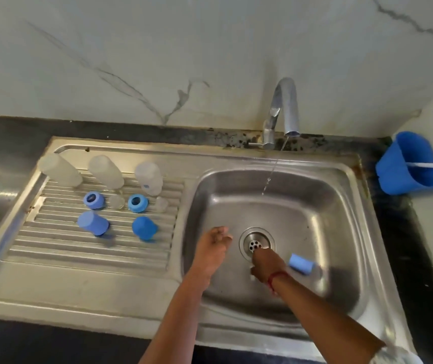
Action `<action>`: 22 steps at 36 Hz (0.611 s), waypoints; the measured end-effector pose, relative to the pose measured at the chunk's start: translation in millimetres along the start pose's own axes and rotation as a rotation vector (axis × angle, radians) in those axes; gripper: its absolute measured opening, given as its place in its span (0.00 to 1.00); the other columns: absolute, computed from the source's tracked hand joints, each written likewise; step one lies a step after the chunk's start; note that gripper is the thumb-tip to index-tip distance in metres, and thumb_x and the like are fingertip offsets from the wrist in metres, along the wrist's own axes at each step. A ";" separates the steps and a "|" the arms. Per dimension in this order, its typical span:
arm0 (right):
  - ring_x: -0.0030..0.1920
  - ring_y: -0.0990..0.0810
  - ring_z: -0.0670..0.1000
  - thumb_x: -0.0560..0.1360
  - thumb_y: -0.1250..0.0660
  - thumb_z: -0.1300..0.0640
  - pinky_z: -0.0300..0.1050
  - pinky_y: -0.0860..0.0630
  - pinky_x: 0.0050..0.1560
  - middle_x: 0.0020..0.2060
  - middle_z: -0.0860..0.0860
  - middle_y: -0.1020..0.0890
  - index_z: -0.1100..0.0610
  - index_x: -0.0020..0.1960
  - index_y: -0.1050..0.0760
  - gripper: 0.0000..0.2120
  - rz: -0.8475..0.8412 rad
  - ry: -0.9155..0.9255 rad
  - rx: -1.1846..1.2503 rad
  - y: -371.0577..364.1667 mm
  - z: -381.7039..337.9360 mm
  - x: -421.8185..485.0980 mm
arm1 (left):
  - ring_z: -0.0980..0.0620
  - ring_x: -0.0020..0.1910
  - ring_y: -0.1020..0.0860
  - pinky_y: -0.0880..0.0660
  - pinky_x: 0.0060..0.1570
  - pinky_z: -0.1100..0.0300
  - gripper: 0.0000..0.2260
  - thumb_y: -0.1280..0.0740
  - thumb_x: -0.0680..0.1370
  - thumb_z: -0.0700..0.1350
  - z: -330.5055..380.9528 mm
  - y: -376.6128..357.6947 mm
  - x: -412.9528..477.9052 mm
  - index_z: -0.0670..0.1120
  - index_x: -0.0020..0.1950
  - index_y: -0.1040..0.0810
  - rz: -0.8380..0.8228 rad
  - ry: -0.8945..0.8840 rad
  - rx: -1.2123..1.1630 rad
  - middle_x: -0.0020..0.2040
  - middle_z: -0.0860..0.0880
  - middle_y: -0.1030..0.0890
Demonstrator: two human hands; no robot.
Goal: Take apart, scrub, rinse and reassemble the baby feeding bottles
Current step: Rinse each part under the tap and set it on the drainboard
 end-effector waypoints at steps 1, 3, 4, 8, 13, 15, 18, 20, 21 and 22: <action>0.62 0.21 0.59 0.76 0.34 0.58 0.47 0.25 0.58 0.61 0.59 0.20 0.60 0.64 0.24 0.17 0.002 -0.013 -0.010 -3.0 -0.4 2.0 | 0.58 0.34 0.28 0.30 0.36 0.66 0.09 0.33 0.80 0.39 -3.1 1.3 2.4 0.45 0.60 0.23 0.011 0.020 0.003 0.41 0.53 0.24; 0.62 0.22 0.58 0.78 0.37 0.59 0.47 0.25 0.59 0.62 0.59 0.21 0.59 0.64 0.25 0.15 0.006 -0.029 -0.019 -9.2 -0.6 4.7 | 0.58 0.35 0.27 0.30 0.34 0.68 0.09 0.33 0.80 0.39 -8.8 3.5 5.4 0.45 0.61 0.23 0.030 0.055 0.001 0.41 0.53 0.24; 0.63 0.22 0.58 0.78 0.38 0.59 0.47 0.25 0.59 0.62 0.58 0.21 0.59 0.64 0.25 0.15 0.003 -0.037 -0.024 -11.7 -0.7 5.2 | 0.58 0.35 0.27 0.30 0.33 0.69 0.09 0.33 0.80 0.39 -11.3 3.8 7.0 0.45 0.61 0.23 0.038 0.066 -0.012 0.40 0.53 0.24; 0.63 0.22 0.57 0.79 0.39 0.60 0.47 0.25 0.60 0.63 0.57 0.21 0.58 0.64 0.25 0.14 -0.006 -0.048 -0.019 -17.3 -0.6 10.1 | 0.57 0.35 0.29 0.31 0.35 0.65 0.09 0.33 0.80 0.40 -15.6 1.0 13.7 0.42 0.60 0.22 0.049 0.072 -0.031 0.38 0.52 0.25; 0.62 0.21 0.55 0.80 0.40 0.59 0.46 0.25 0.60 0.62 0.55 0.21 0.57 0.64 0.25 0.14 0.004 -0.054 -0.025 -17.3 -1.1 15.9 | 0.57 0.36 0.27 0.29 0.38 0.63 0.10 0.33 0.80 0.41 -17.5 -4.6 21.6 0.43 0.61 0.22 0.020 0.084 -0.011 0.38 0.52 0.24; 0.61 0.20 0.56 0.78 0.38 0.58 0.46 0.25 0.58 0.60 0.55 0.20 0.56 0.61 0.23 0.13 0.026 -0.063 0.014 -10.3 -0.8 17.7 | 0.57 0.36 0.28 0.30 0.38 0.63 0.10 0.33 0.80 0.40 -17.8 -5.8 26.0 0.42 0.61 0.22 0.024 0.089 -0.026 0.38 0.52 0.25; 0.57 0.20 0.58 0.74 0.35 0.53 0.44 0.24 0.54 0.57 0.57 0.20 0.55 0.55 0.20 0.12 0.072 -0.078 0.132 15.4 2.0 28.5 | 0.56 0.38 0.27 0.29 0.41 0.62 0.09 0.33 0.80 0.39 -13.5 -9.4 33.7 0.42 0.61 0.22 0.018 0.093 -0.035 0.41 0.51 0.23; 0.50 0.18 0.58 0.71 0.31 0.54 0.43 0.24 0.51 0.50 0.56 0.20 0.54 0.47 0.19 0.07 0.126 -0.097 0.288 41.3 6.8 38.3 | 0.55 0.40 0.26 0.29 0.44 0.60 0.10 0.33 0.80 0.40 -8.0 -12.4 40.3 0.45 0.60 0.21 0.002 0.085 -0.039 0.44 0.50 0.22; 0.47 0.18 0.56 0.70 0.30 0.57 0.42 0.24 0.48 0.45 0.54 0.18 0.55 0.42 0.19 0.02 0.170 -0.089 0.393 55.3 9.5 43.1 | 0.54 0.41 0.26 0.29 0.45 0.59 0.09 0.33 0.79 0.40 -3.8 -13.8 43.2 0.47 0.59 0.21 -0.006 0.078 -0.038 0.46 0.48 0.21; 0.44 0.18 0.53 0.68 0.28 0.60 0.40 0.25 0.45 0.40 0.52 0.17 0.55 0.39 0.20 0.01 0.219 -0.076 0.489 70.2 11.7 46.1 | 0.53 0.44 0.25 0.29 0.46 0.57 0.09 0.33 0.79 0.40 1.6 -15.5 46.1 0.49 0.57 0.21 -0.010 0.074 -0.033 0.48 0.46 0.20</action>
Point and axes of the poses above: each hand's wrist, its own x-axis towards the middle knuckle, its own y-axis out of the back of the hand, z = x × y, the point moved 8 cm from there along x, towards the middle knuckle
